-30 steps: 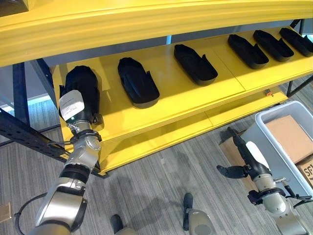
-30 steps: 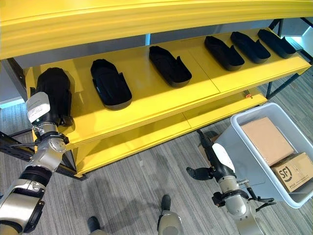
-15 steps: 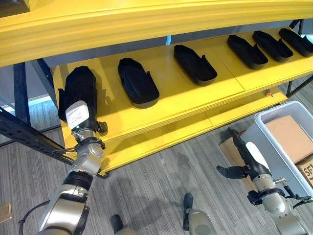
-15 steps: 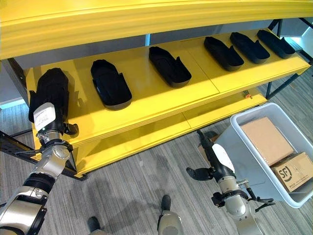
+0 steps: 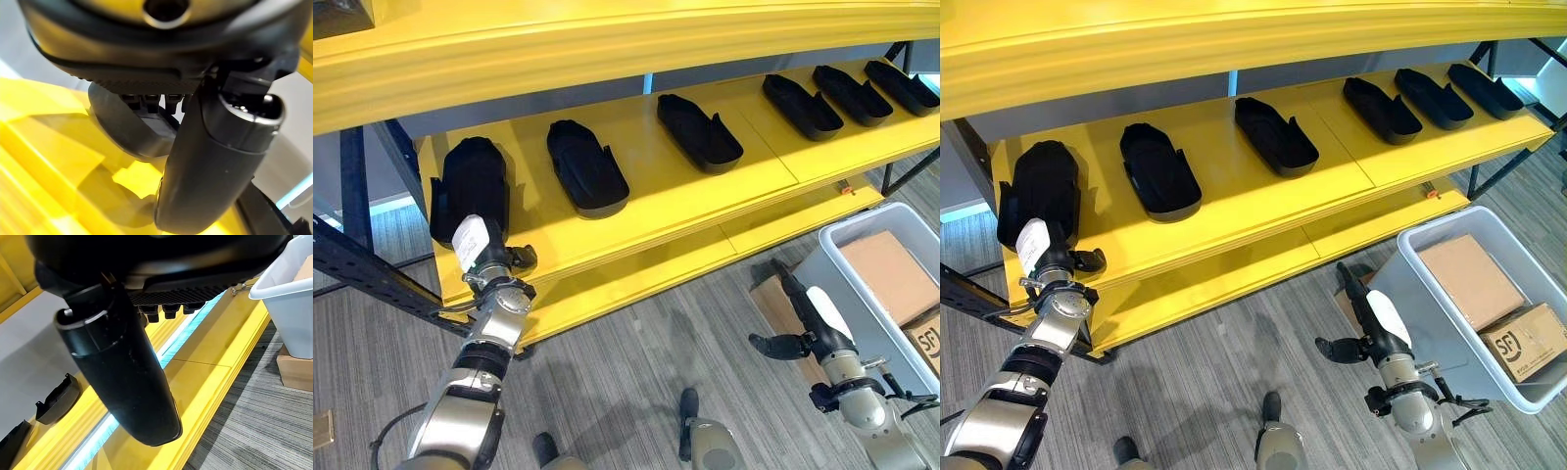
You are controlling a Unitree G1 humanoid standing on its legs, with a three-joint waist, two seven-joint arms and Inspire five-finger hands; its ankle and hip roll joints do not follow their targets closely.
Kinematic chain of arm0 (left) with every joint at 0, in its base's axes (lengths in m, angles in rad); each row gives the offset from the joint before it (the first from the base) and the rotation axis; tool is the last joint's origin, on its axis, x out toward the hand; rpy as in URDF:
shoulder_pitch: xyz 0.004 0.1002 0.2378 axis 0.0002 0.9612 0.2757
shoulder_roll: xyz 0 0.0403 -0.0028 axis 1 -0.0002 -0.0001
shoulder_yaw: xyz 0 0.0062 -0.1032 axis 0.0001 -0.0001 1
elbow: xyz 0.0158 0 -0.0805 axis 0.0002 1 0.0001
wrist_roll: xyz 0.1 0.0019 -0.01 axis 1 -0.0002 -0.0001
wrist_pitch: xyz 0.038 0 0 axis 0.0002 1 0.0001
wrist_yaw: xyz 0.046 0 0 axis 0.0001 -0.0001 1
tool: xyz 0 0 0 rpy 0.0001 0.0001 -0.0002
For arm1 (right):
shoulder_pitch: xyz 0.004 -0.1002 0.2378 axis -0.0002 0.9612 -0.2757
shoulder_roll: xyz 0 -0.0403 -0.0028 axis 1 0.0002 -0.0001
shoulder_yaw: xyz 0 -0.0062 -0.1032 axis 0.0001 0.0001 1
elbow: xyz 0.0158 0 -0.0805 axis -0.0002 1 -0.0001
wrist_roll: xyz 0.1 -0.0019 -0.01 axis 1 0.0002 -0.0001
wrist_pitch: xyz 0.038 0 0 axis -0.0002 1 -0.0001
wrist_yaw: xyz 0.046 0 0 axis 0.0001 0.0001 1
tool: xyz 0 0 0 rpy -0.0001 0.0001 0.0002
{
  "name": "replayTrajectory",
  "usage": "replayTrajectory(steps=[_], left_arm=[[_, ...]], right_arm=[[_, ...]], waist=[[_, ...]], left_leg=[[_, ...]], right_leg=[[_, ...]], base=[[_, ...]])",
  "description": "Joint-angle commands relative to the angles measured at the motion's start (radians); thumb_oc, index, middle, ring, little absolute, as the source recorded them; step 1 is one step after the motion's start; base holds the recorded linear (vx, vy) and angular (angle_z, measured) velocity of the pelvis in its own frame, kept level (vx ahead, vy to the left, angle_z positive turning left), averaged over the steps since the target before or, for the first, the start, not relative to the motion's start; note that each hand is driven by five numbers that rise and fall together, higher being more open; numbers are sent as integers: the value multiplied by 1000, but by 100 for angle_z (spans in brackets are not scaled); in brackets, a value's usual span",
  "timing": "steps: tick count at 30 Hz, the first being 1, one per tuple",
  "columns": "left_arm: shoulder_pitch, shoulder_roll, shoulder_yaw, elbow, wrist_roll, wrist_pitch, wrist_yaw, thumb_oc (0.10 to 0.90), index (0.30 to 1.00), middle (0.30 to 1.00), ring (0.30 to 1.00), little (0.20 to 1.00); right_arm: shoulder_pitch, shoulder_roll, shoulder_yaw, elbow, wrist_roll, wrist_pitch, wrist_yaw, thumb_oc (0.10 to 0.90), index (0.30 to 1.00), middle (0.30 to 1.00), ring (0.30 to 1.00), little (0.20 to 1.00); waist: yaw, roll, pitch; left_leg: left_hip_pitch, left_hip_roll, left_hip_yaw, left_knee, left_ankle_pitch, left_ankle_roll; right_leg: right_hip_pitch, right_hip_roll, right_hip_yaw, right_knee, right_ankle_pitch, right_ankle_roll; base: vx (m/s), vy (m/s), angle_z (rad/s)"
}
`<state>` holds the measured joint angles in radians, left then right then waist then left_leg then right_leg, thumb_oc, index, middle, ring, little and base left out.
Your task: Move parts from the plastic box to the shelf.
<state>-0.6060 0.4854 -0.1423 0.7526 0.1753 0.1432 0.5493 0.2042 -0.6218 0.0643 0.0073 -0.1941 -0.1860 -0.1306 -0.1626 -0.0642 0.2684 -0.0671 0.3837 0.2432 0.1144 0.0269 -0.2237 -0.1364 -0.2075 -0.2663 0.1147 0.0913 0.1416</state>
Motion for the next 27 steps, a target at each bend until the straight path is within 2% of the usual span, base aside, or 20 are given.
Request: replayTrajectory(steps=[1,9,27], left_arm=[[-119,-13,14,68,-51,-84,29,900,1000,1000,1000,1000],[-138,-33,10,73,-134,-108,29,900,1000,1000,1000,1000],[-161,-59,6,71,-215,-135,50,900,1000,1000,1000,1000]], right_arm=[[-21,-25,-87,-94,22,-53,-41,900,1000,1000,1000,1000],[-17,-30,-82,-94,25,-49,-43,900,1000,1000,1000,1000],[-19,-37,-65,-91,23,-48,-56,900,1000,1000,1000,1000]], waist=[[-7,-12,-63],[-10,-13,-64],[-11,-16,-67]], left_leg=[[-58,40,7,42,100,28],[-57,39,8,40,103,27],[-50,39,7,41,102,26]], right_leg=[[16,-67,81,212,-155,43],[19,-67,80,208,-154,44],[32,-66,81,205,-155,44]], base=[[0,0,0],[0,0,0],[1,0,-1]])
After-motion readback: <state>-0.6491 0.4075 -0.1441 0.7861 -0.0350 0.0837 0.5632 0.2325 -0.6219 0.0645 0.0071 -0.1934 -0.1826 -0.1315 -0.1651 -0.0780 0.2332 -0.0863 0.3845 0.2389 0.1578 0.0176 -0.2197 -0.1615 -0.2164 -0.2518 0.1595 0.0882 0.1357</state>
